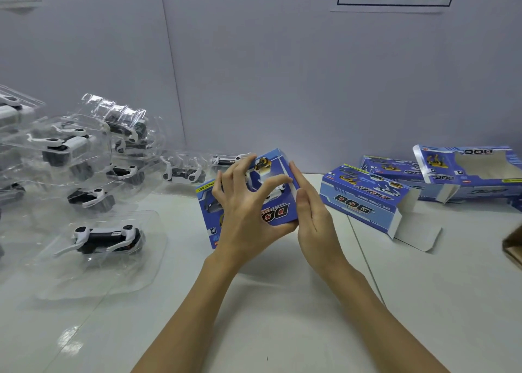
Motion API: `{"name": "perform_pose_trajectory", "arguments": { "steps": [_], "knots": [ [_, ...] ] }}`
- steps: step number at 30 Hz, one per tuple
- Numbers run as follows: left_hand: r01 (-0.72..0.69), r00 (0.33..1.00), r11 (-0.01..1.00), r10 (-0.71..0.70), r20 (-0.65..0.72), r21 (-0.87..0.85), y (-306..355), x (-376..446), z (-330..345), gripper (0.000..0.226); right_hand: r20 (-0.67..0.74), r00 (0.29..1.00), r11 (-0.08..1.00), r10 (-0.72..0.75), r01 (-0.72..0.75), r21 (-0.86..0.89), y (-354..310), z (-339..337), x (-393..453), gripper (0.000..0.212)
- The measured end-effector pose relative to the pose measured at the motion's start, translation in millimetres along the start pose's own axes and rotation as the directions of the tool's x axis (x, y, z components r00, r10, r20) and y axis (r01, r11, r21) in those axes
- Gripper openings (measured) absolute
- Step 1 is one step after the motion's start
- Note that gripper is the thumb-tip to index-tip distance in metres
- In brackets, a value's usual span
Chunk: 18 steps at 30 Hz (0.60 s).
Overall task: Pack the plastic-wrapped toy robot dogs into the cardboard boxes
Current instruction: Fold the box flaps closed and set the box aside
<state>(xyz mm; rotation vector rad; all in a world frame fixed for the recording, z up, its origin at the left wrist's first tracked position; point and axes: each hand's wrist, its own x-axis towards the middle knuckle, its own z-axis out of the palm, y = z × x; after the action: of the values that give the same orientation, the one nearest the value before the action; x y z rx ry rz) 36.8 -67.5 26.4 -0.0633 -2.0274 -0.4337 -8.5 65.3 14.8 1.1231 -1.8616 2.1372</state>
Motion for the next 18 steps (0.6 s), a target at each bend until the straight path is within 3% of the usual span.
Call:
{"name": "perform_pose_trajectory", "arguments": {
  "steps": [4, 8, 18],
  "knots": [
    [0.014, 1.000, 1.000, -0.014, -0.003, 0.023, 1, 1, -1, 0.063, 0.106, 0.994, 0.998, -0.014, 0.020, -0.062, -1, -6, -1, 0.059],
    [0.016, 1.000, 1.000, -0.016, -0.026, 0.010, 0, 1, -2, 0.064, 0.107, 0.993, 0.965, -0.055, 0.080, -0.249, 1, -6, -3, 0.076],
    [0.057, 0.997, 0.998, -0.057, -0.056, -0.003, 2, -1, -2, 0.075, 0.121, 0.986, 0.927, -0.117, 0.153, -0.343, 10, -1, -1, 0.065]
  ]
}}
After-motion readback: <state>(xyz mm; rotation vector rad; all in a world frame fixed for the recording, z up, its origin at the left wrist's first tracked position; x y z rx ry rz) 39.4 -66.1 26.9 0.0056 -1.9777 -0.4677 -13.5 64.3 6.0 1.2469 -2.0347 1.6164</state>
